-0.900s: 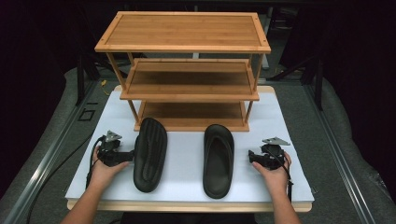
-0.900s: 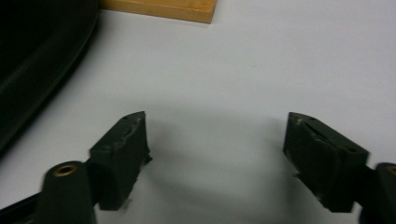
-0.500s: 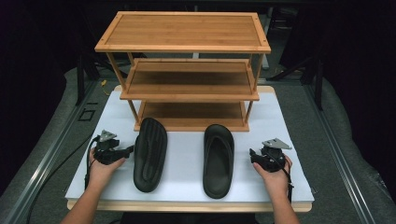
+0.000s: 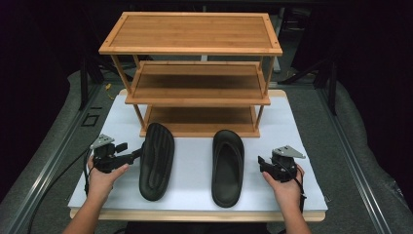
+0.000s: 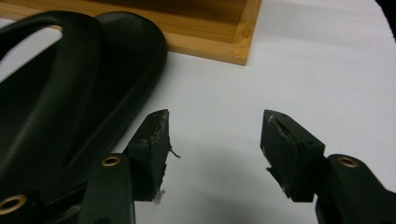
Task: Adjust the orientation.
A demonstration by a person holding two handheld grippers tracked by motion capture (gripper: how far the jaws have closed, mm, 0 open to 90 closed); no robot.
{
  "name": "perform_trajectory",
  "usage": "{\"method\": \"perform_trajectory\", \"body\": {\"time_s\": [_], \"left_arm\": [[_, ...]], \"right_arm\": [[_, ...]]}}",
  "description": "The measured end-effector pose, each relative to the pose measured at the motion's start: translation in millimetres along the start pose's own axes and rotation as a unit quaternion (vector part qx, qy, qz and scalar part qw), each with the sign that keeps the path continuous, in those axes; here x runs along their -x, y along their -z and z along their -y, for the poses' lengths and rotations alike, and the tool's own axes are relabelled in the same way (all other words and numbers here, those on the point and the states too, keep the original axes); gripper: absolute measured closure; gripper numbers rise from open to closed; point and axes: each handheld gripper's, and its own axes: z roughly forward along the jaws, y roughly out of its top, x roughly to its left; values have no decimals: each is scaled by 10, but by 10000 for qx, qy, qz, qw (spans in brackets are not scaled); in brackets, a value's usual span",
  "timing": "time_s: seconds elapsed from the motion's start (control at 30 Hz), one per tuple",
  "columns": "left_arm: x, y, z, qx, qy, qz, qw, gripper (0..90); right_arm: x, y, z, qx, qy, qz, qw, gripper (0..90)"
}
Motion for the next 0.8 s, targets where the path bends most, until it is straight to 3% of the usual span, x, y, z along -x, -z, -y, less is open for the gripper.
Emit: {"method": "perform_trajectory", "body": {"time_s": [0.07, 0.1, 0.2, 0.27, 0.3, 0.43, 0.63, 0.8], "left_arm": [[5, 6, 5, -58, 20, 13, 10000, 239], [25, 50, 20, 57, -92, -201, 9997, 261], [43, 94, 40, 127, -210, -342, 9991, 320], [44, 107, 65, 74, -172, -273, 9995, 336], [44, 114, 84, 38, -154, -238, 9996, 392], [19, 83, 183, -227, -83, -200, 9995, 475], [25, 36, 222, -231, -70, -171, 9996, 505], [43, 29, 240, -251, -71, -98, 9996, 515]], "right_arm": [[-34, 43, -37, -13, 37, 70, 10000, 431], [-59, 89, -85, -15, 128, -96, 9999, 426], [-84, 153, -133, -12, 64, -120, 9999, 413], [-89, 203, -148, 31, -37, -132, 9999, 414], [-98, 234, -121, 176, -92, -120, 9997, 421], [-103, 237, -12, 341, -22, -74, 9994, 430], [-88, 181, 86, 421, 172, 32, 9990, 427], [-78, 156, 128, 377, 96, -32, 9992, 427]]}}
